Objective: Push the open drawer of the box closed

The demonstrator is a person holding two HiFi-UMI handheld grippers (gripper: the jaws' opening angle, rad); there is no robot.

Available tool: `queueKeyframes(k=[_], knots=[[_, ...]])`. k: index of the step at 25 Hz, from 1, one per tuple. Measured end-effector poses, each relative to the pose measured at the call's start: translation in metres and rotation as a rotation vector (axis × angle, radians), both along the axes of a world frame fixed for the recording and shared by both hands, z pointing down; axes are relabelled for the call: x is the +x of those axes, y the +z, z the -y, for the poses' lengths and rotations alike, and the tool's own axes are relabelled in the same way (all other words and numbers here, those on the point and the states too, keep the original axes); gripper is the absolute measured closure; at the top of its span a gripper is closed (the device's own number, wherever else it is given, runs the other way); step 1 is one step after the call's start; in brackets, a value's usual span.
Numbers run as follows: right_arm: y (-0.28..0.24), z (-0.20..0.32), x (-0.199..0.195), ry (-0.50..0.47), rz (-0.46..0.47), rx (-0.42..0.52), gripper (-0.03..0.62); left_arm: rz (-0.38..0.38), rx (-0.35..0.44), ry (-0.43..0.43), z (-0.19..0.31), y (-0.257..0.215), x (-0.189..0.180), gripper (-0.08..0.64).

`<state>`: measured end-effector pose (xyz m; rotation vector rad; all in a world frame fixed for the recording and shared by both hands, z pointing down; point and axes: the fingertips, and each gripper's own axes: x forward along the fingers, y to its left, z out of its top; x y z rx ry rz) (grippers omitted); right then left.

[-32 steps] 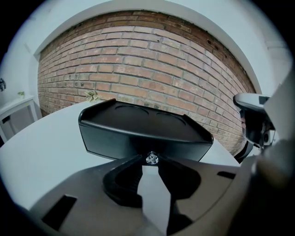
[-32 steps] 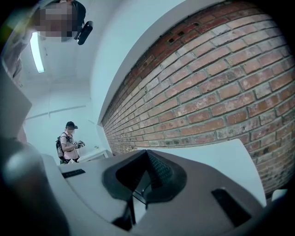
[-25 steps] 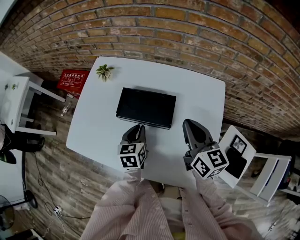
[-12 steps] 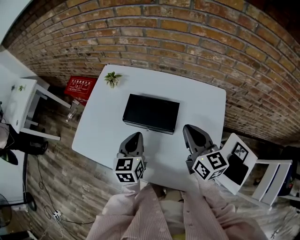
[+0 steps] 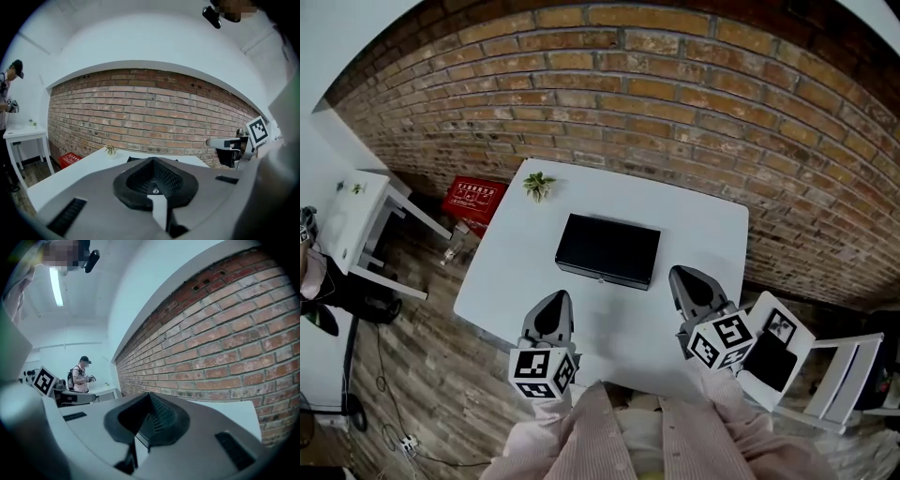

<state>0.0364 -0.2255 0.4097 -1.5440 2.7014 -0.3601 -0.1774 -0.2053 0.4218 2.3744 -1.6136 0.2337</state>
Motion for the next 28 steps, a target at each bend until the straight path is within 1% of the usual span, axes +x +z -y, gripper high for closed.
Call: queueKeyframes(k=[14,24,28], knots=[[-0.022,-0.007,-0.008,-0.051,-0.002,0.057,0.589,0.014,0.099,-0.068,-0.018,-0.047,-0.025,0.565],[-0.042,-0.009,-0.007,-0.047,0.017,0.099,0.589,0.019,0.152,-0.095,-0.026,-0.071,-0.034,0.565],[-0.046,-0.01,-0.006,-0.04,0.011,0.101,0.589,0.019,0.159,-0.098,-0.027,-0.074,-0.036,0.565]])
